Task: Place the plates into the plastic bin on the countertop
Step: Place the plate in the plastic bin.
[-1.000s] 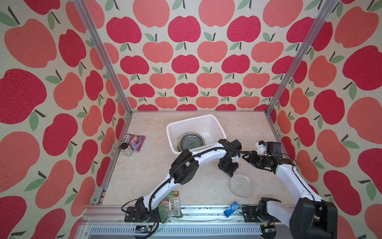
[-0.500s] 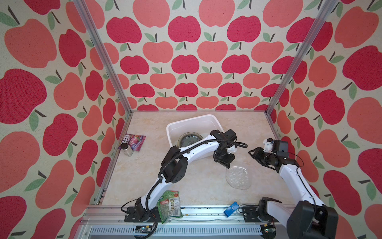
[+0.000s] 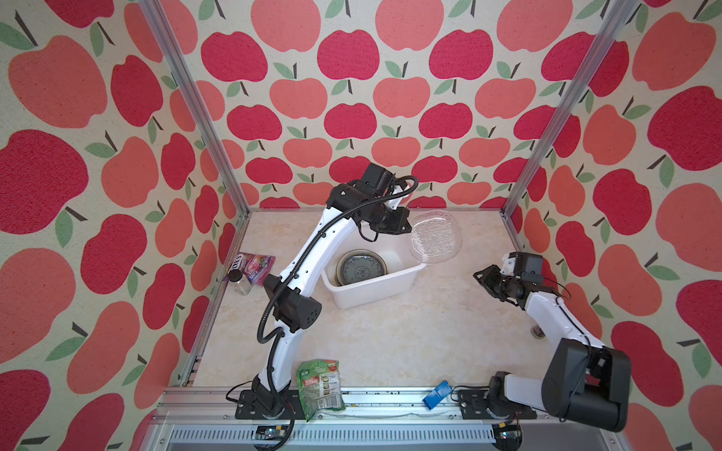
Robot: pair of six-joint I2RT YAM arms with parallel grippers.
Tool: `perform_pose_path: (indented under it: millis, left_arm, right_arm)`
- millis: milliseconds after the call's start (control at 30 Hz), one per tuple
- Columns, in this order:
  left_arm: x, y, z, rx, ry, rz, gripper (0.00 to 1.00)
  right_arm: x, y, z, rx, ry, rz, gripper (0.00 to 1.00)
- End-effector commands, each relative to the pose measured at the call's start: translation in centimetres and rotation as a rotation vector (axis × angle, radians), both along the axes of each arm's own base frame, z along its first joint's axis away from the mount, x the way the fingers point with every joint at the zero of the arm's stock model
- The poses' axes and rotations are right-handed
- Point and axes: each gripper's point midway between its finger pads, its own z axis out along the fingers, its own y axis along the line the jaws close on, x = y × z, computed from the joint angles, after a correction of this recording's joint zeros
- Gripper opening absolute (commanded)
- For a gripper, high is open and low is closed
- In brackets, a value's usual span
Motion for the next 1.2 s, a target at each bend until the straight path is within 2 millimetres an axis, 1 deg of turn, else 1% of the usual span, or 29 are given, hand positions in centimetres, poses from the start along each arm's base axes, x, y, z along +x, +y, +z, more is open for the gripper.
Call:
perform_pose_path:
  millis: [0,33,67,133,200,267,367,467,533,600,733,800,933,1067,1167]
  left_arm:
    - [4.1,5.6,-3.0,0.108,0.091,0.256,0.00]
    - [4.7,6.8,-3.6,0.140,0.099,0.303,0.00]
    - [5.2,7.6,-4.1,0.165,0.100,0.334,0.00]
    - [5.7,8.6,-4.7,0.223,0.078,0.376,0.00]
    - [5.8,9.6,-5.6,0.281,0.077,0.406,0.00]
    - [5.5,10.7,-6.5,0.354,0.082,0.417,0.00]
    - [4.5,12.8,-7.7,0.456,0.117,0.415,0.00]
    - [3.9,14.7,-9.1,0.493,0.174,0.423,0.00]
    - [3.5,15.6,-10.2,0.511,0.216,0.431,0.00]
    - [3.3,15.8,-11.2,0.528,0.244,0.428,0.00]
    - [3.8,15.2,-12.6,0.516,0.275,0.421,0.00]
    - [3.8,15.3,-13.4,0.530,0.291,0.423,0.00]
    - [3.2,15.4,-15.4,0.561,0.345,0.417,0.00]
    - [2.3,15.5,-16.7,0.598,0.381,0.403,0.00]
    - [1.9,16.0,-17.8,0.624,0.406,0.418,0.00]
  right_arm:
    - [1.0,-1.0,2.6,-0.061,-0.017,-0.036,0.34]
    - [0.9,-1.1,3.0,-0.102,-0.016,-0.032,0.34]
    - [0.6,-1.4,3.2,-0.150,0.003,-0.027,0.34]
    - [0.1,-1.5,2.9,-0.223,0.046,-0.008,0.33]
    - [-0.5,-1.5,2.9,-0.283,0.045,-0.002,0.33]
    - [-1.2,-1.8,2.5,-0.327,0.044,-0.020,0.33]
    - [-2.4,-2.0,1.4,-0.323,0.088,-0.049,0.33]
    - [-2.6,-1.9,1.1,-0.330,0.118,-0.046,0.33]
    - [-2.4,-1.8,1.3,-0.344,0.128,-0.036,0.33]
    - [-2.0,-1.8,1.7,-0.351,0.127,-0.026,0.33]
    - [-1.1,-1.7,1.9,-0.353,0.139,-0.012,0.33]
    - [-0.7,-1.6,1.8,-0.346,0.143,-0.014,0.33]
    - [-0.1,-1.2,1.4,-0.340,0.160,-0.003,0.33]
    - [0.2,-1.1,1.4,-0.350,0.176,0.014,0.33]
    - [0.5,-1.1,1.6,-0.351,0.164,0.020,0.33]
